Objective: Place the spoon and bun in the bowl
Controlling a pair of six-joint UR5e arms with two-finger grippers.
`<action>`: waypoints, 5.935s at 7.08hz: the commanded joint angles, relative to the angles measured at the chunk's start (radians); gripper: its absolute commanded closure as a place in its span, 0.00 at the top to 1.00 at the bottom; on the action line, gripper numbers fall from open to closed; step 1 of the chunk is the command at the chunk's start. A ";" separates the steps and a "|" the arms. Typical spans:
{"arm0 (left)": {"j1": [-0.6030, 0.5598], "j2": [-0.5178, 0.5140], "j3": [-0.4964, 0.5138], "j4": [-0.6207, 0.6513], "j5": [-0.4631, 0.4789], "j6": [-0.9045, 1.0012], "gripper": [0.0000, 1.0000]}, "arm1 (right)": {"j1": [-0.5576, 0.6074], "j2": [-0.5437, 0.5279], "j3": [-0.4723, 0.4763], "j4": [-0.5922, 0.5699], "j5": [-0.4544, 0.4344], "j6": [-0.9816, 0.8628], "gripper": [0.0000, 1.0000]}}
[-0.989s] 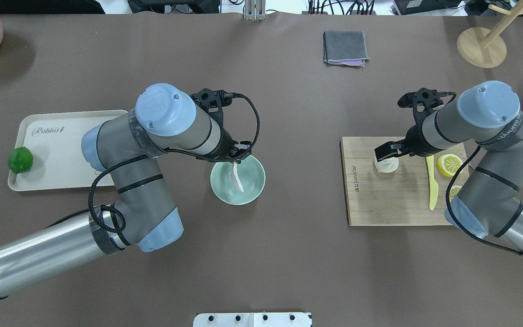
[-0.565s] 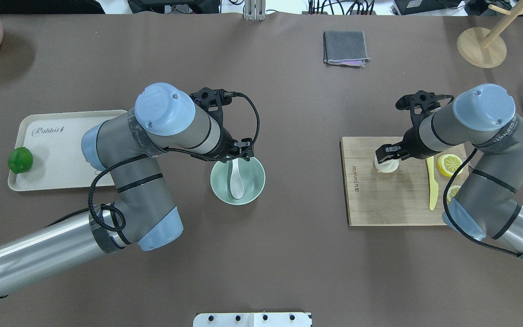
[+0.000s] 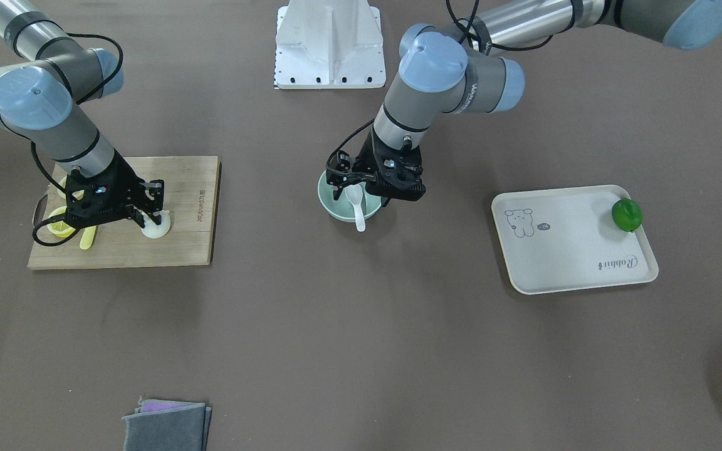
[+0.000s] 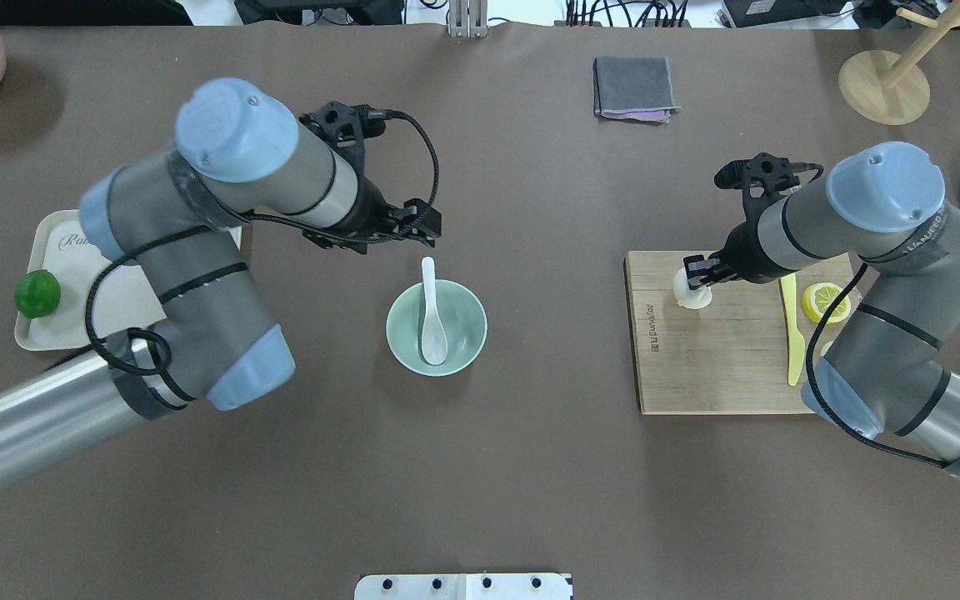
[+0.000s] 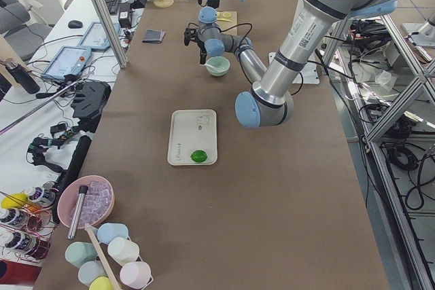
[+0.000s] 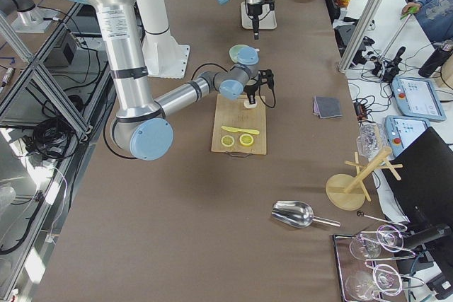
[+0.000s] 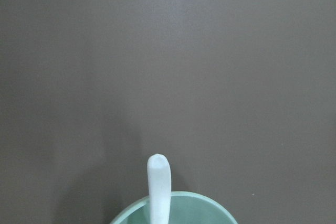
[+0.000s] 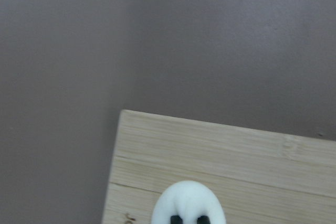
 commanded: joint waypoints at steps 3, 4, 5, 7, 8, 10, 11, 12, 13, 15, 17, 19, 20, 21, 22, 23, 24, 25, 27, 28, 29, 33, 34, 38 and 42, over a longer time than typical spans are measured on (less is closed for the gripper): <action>-0.266 0.344 -0.199 0.045 -0.232 0.403 0.97 | -0.163 0.343 0.065 -0.285 -0.145 0.322 0.00; -0.317 0.401 -0.198 0.041 -0.257 0.493 0.97 | -0.261 0.416 0.059 -0.322 -0.236 0.413 0.02; -0.357 0.435 -0.193 0.041 -0.260 0.563 0.97 | -0.338 0.460 0.040 -0.327 -0.313 0.459 0.04; -0.377 0.442 -0.184 0.045 -0.285 0.593 0.97 | -0.379 0.529 -0.067 -0.316 -0.379 0.475 0.20; -0.377 0.442 -0.187 0.045 -0.285 0.593 0.97 | -0.377 0.532 -0.085 -0.313 -0.379 0.475 0.35; -0.376 0.442 -0.187 0.045 -0.283 0.592 0.97 | -0.364 0.525 -0.095 -0.313 -0.379 0.473 0.66; -0.377 0.443 -0.185 0.045 -0.283 0.593 0.97 | -0.353 0.519 -0.095 -0.316 -0.372 0.464 1.00; -0.377 0.443 -0.184 0.047 -0.283 0.593 0.97 | -0.303 0.503 -0.078 -0.325 -0.294 0.457 1.00; -0.397 0.455 -0.182 0.047 -0.282 0.595 0.97 | -0.191 0.398 0.006 -0.324 -0.131 0.413 1.00; -0.510 0.521 -0.165 0.082 -0.282 0.779 0.97 | 0.025 0.045 0.231 -0.324 0.025 0.058 1.00; -0.707 0.583 -0.170 0.276 -0.285 1.151 0.97 | 0.293 -0.166 0.230 -0.324 0.185 -0.350 1.00; -0.840 0.590 -0.165 0.437 -0.283 1.419 0.97 | 0.543 -0.303 0.173 -0.328 0.283 -0.727 1.00; -0.866 0.704 -0.168 0.414 -0.288 1.450 0.98 | 0.643 -0.334 0.116 -0.328 0.311 -0.887 1.00; -0.883 0.725 -0.167 0.341 -0.285 1.448 0.98 | 0.723 -0.344 0.064 -0.331 0.323 -1.003 1.00; -0.885 0.765 -0.143 0.316 -0.288 1.451 0.98 | 0.782 -0.338 0.048 -0.391 0.343 -1.078 1.00; -0.888 0.770 -0.104 0.312 -0.288 1.449 0.98 | 0.800 -0.321 0.057 -0.464 0.345 -1.121 1.00; -0.886 0.759 -0.096 0.314 -0.288 1.438 0.98 | 0.807 -0.316 0.056 -0.476 0.345 -1.131 1.00; -0.888 0.762 -0.093 0.312 -0.288 1.431 0.98 | 0.808 -0.321 0.057 -0.476 0.349 -1.133 1.00; -0.888 0.755 -0.093 0.312 -0.288 1.429 0.98 | 0.811 -0.316 0.048 -0.476 0.354 -1.133 1.00; -0.891 0.758 -0.099 0.312 -0.292 1.431 0.98 | 0.811 -0.327 0.049 -0.477 0.355 -1.133 1.00; -0.946 0.773 -0.104 0.302 -0.368 1.434 0.98 | 0.811 -0.328 0.060 -0.476 0.358 -1.131 1.00; -0.960 0.759 -0.073 0.301 -0.397 1.423 0.98 | 0.819 -0.333 0.066 -0.468 0.360 -1.123 1.00; -0.960 0.758 -0.082 0.300 -0.401 1.425 0.98 | 0.825 -0.331 0.063 -0.465 0.348 -1.125 1.00; -0.960 0.773 -0.063 0.225 -0.395 1.425 0.98 | 0.836 -0.337 0.068 -0.462 0.341 -1.120 1.00; -0.961 0.791 -0.067 0.222 -0.394 1.425 0.98 | 0.874 -0.394 0.150 -0.471 0.351 -1.117 1.00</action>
